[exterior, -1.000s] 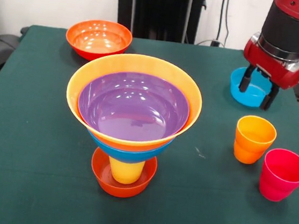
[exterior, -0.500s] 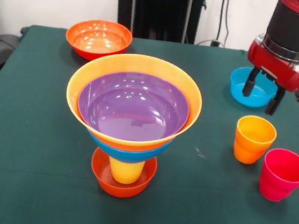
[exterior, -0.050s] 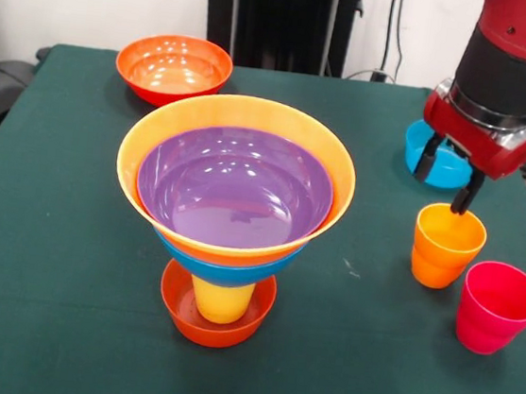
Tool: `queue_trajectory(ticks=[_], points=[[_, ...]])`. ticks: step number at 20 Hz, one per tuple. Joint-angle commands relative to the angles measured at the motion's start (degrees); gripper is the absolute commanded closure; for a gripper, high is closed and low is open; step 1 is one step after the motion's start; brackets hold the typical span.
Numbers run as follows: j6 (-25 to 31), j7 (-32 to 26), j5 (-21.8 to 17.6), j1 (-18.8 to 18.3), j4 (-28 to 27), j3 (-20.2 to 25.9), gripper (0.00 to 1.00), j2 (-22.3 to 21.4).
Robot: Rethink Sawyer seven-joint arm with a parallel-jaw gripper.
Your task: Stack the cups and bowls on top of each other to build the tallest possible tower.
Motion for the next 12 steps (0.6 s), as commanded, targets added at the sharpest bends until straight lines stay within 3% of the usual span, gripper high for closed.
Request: queue_trajectory(ticks=[1,12], points=[[-2.1,2.9,-2.7,0.3,1.6,2.5,0.0,3.7],[-5.4,0.8,-2.5,-0.6,2.9,4.6,0.0,4.5]])
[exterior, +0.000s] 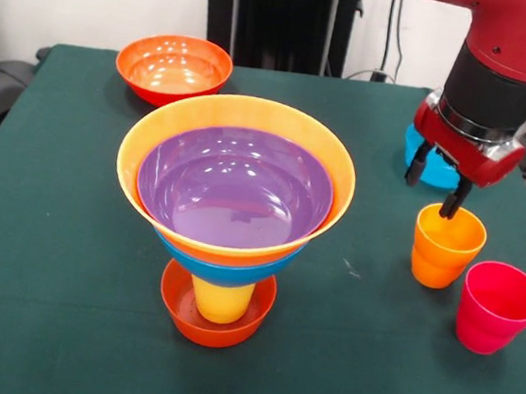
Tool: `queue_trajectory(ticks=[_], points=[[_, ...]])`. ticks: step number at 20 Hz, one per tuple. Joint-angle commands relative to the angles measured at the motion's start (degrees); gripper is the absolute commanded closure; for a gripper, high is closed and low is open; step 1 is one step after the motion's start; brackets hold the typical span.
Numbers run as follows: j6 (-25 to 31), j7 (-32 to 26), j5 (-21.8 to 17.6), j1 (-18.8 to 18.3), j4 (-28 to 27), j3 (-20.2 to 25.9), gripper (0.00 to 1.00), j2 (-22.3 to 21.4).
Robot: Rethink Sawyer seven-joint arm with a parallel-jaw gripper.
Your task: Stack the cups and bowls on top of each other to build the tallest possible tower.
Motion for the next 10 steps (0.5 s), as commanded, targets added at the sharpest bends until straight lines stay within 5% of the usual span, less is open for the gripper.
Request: queue_trajectory(ticks=[1,10], points=[[-6.2,0.7,-2.5,-0.8,2.7,5.1,0.0,3.7],[-11.1,-1.3,-2.1,-2.7,2.1,7.9,0.0,7.1]])
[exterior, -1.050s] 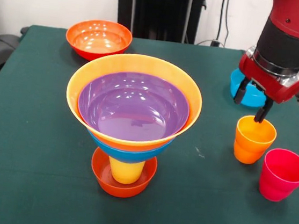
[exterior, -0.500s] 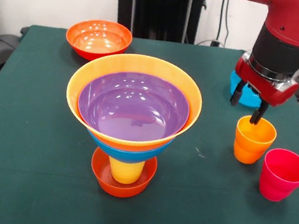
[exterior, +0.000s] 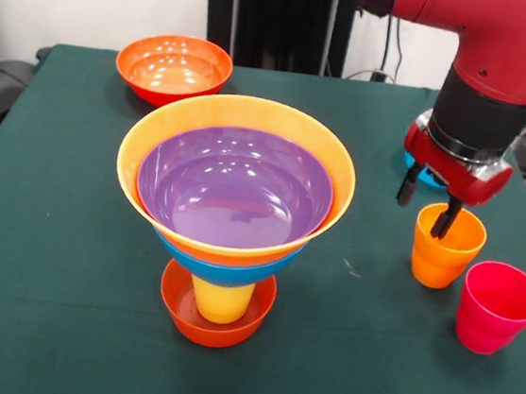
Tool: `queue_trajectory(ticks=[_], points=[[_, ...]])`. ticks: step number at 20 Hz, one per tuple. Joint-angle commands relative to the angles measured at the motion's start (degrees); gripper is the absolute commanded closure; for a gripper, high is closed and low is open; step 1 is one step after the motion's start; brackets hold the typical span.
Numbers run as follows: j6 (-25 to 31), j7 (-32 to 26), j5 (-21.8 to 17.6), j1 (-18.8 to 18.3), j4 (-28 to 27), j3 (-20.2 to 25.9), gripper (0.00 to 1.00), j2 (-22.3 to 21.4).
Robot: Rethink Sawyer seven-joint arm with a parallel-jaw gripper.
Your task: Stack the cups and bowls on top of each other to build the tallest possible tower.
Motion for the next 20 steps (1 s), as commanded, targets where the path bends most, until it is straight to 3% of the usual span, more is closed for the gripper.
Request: queue_trajectory(ticks=[1,19,20], points=[[-6.4,-1.5,-2.2,-2.3,2.0,7.6,0.0,5.2],[-6.4,-3.2,-3.9,-1.9,0.3,7.1,0.0,6.4],[-6.0,-3.1,-3.9,-1.6,0.1,6.8,1.0,6.5]])
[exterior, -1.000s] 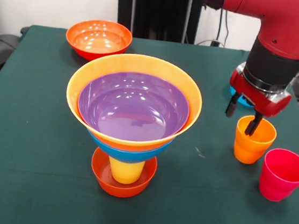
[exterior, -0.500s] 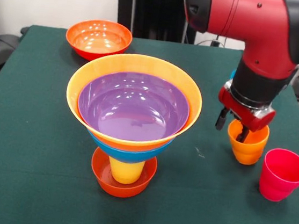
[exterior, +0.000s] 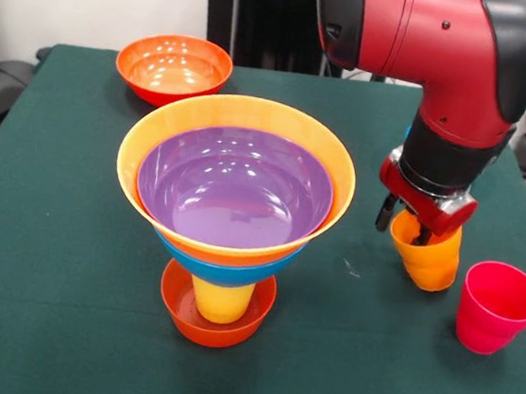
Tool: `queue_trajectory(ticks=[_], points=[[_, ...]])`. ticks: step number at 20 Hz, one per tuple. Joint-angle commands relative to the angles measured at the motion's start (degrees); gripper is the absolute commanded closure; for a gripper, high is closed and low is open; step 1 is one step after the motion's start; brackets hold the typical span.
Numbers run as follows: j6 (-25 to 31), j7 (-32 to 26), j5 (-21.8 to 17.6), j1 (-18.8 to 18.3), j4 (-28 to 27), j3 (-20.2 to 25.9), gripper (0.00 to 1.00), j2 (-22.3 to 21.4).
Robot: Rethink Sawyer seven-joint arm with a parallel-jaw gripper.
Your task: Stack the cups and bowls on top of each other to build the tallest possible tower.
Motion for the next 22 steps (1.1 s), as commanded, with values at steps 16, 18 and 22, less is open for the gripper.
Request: queue_trajectory(ticks=[16,18,22], points=[[0.2,-0.6,-3.3,1.1,0.7,3.8,1.0,0.9],[0.6,-0.5,-2.6,0.5,1.2,4.6,1.0,0.6],[0.4,-1.3,-1.5,-1.2,2.3,6.2,1.0,-1.6]])
